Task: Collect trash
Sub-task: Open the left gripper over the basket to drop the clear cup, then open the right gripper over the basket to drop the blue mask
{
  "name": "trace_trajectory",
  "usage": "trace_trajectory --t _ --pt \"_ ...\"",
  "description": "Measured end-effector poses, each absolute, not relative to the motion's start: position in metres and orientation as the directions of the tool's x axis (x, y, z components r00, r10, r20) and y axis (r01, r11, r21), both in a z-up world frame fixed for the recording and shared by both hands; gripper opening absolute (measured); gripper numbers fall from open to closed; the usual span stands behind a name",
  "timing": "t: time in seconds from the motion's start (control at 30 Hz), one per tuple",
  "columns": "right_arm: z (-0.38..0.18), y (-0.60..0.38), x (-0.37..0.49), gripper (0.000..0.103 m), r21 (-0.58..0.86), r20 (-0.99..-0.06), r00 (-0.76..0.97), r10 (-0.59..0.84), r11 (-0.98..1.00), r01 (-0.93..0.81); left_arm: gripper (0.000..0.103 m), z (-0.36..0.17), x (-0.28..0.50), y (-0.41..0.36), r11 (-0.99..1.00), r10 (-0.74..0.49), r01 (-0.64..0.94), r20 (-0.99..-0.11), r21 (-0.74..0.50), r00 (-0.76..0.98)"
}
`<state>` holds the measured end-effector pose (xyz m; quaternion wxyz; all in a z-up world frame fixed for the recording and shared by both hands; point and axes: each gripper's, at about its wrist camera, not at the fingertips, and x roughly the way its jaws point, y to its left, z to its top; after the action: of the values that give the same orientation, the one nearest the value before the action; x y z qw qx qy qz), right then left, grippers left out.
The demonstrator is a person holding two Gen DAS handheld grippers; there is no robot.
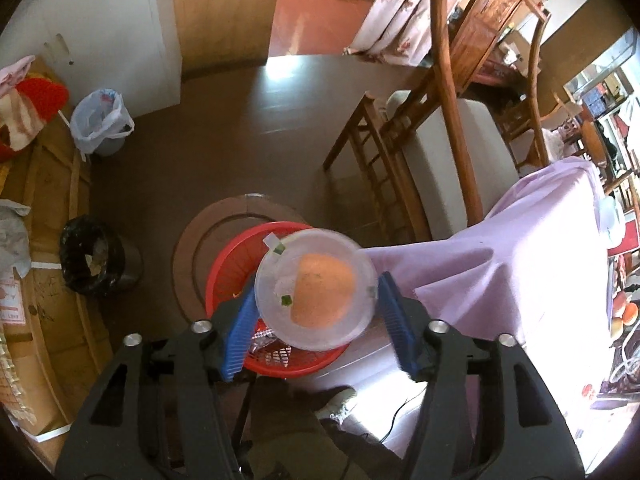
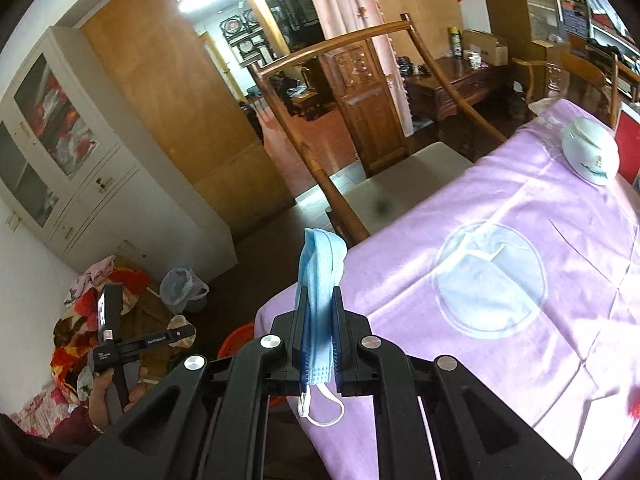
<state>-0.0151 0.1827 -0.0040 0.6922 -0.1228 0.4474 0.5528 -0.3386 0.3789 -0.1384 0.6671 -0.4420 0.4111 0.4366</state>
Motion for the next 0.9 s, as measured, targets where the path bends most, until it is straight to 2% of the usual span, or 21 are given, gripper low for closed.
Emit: trace_trajectory --t 0.03,0.07,0.43,0.9 --pt "-0.004 0.183 -0.015 0.01 0.325 -0.756 -0.011 0.654 0.361 -0.874 0.077 -0.139 -0.339 0.38 0.22 0.222 -0.95 -0.937 -0.221 0.27" --pt "-0.005 0.184 -0.016 0.01 0.325 -0.757 -0.011 0.653 0.362 -0.873 0.08 -0.137 -0.341 0.381 0.211 0.229 -0.953 -0.937 -0.217 0.264" --pt "-0.015 0.217 -0.042 0.01 0.356 -0.766 -0.122 0.631 0.258 -0.898 0.083 -0.127 -0.378 0.384 0.12 0.261 -0.97 -0.936 -0.212 0.237" --pt "-0.049 0.299 -0.136 0.01 0.415 -0.784 -0.357 0.507 0.001 -0.91 0.084 -0.116 -0.471 0.358 -0.069 0.291 -0.982 -0.945 -0.178 0.151"
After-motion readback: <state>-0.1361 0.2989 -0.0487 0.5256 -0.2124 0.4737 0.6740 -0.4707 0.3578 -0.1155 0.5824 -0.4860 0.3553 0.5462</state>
